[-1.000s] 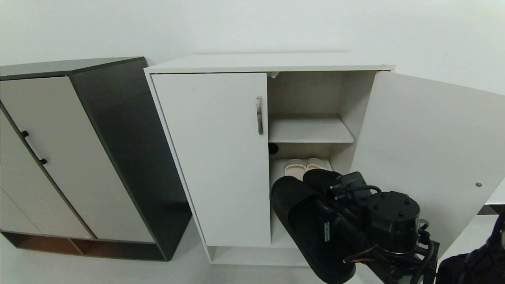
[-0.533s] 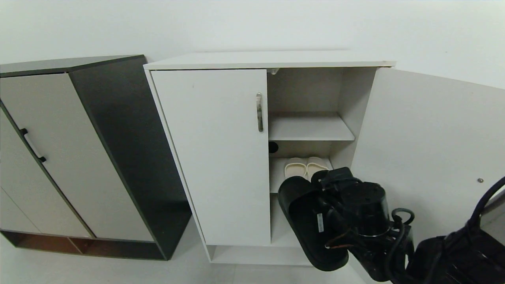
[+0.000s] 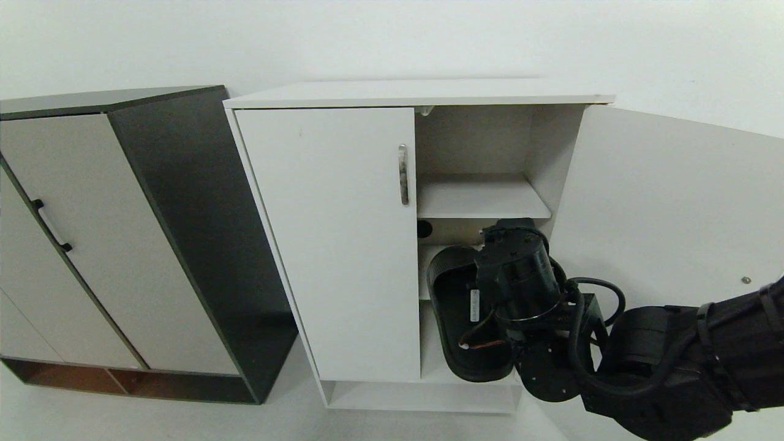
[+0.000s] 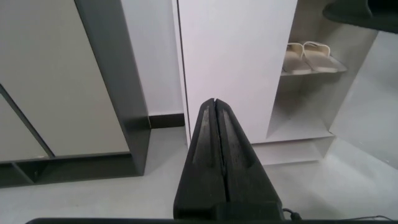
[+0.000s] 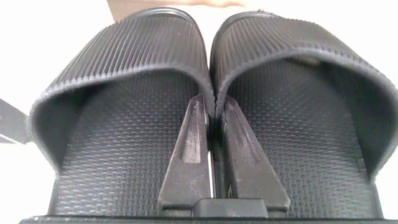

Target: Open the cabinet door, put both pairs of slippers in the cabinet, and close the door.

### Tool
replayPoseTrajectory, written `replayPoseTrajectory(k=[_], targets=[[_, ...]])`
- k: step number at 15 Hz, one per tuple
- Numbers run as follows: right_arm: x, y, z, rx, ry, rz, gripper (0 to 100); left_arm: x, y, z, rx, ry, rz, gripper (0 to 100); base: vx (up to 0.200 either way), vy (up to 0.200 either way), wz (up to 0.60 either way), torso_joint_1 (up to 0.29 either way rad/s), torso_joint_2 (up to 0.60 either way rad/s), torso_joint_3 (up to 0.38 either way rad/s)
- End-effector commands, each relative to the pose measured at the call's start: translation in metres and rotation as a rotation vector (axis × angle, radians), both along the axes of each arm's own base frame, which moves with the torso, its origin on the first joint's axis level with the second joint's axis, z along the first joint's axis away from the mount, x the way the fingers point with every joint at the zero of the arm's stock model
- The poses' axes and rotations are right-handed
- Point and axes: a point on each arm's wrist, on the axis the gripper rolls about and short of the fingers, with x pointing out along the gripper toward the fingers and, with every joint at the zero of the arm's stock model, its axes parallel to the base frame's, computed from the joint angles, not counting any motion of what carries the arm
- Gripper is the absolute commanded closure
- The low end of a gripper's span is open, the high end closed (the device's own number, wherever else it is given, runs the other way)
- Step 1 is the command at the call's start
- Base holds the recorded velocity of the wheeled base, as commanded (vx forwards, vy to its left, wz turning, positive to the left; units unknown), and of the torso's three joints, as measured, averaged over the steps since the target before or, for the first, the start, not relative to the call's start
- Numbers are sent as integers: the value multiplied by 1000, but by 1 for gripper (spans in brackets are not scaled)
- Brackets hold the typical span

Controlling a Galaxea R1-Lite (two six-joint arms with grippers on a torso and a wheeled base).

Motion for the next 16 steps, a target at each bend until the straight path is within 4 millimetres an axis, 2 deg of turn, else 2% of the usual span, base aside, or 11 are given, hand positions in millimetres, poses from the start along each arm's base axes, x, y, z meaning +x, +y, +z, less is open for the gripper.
replayPoseTrajectory(k=[1, 3, 6, 9, 14, 16], targets=[[-1, 1, 6, 15, -13, 3, 100, 0, 0, 0, 0, -1, 0, 100, 0, -200, 0, -2, 12, 7], [0, 1, 10, 28, -24, 5, 100, 0, 0, 0, 0, -1, -1, 100, 0, -200, 0, 5, 5, 0], [3, 5, 21, 37, -50, 12, 100, 0, 0, 0, 2, -1, -1, 100, 0, 0, 0, 0, 0, 0], [9, 14, 42, 60, -85, 74, 100, 0, 0, 0, 2, 1, -1, 100, 0, 0, 0, 0, 0, 0], [45, 19, 42, 25, -97, 39, 100, 0, 0, 0, 2, 1, 0, 100, 0, 0, 0, 0, 0, 0], [50, 21, 41, 14, -90, 34, 100, 0, 0, 0, 2, 1, -1, 100, 0, 0, 0, 0, 0, 0]])
